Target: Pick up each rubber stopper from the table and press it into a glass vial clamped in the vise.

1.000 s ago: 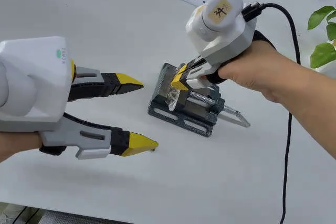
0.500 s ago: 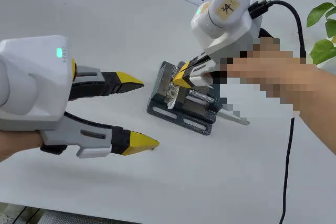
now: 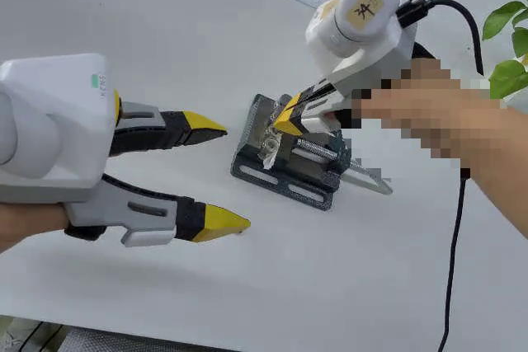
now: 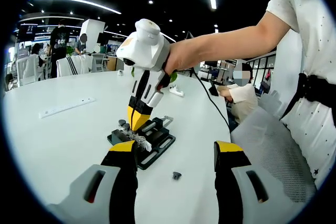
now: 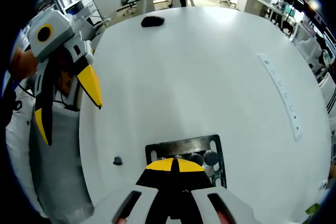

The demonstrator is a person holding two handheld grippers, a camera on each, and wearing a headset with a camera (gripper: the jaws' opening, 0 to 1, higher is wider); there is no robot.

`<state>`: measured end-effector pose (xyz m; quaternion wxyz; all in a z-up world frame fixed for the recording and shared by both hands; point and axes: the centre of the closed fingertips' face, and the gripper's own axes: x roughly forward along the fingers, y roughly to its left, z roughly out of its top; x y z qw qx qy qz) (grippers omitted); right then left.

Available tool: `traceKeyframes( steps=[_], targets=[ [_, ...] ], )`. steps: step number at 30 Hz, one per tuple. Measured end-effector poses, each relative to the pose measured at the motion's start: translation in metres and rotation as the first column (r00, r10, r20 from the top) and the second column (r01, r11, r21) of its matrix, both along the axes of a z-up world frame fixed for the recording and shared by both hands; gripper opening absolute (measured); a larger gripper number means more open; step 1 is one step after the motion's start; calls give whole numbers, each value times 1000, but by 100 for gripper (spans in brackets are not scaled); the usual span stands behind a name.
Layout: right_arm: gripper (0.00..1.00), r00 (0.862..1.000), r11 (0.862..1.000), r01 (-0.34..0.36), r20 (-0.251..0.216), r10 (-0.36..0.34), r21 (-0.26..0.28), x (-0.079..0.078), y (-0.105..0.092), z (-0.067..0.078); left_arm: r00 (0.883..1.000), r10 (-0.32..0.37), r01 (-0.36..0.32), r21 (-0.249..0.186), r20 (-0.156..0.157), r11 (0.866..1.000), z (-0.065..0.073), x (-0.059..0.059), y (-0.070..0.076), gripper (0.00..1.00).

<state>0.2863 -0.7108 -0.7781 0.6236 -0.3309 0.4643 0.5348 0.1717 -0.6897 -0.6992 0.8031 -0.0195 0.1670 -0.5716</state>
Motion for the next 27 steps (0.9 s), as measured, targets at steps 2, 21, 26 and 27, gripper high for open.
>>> traceKeyframes(
  steps=[2,21,26,27],
  targets=[
    [0,1000,1000,-1,5,1,4,0,1,0,1000,0,0,-1,-1,1000,-1,1,0,57],
    [0,1000,1000,13,-6,-13,24,2,3,-1,992,123,-123,11,19,992,-24,50,-26,50],
    [0,1000,999,17,-9,-17,27,3,2,-1,988,156,-156,37,21,987,-47,73,-31,46],
    [0,1000,999,16,-11,-16,27,3,1,-2,986,163,-164,36,18,986,-49,77,-33,46]
  ],
)
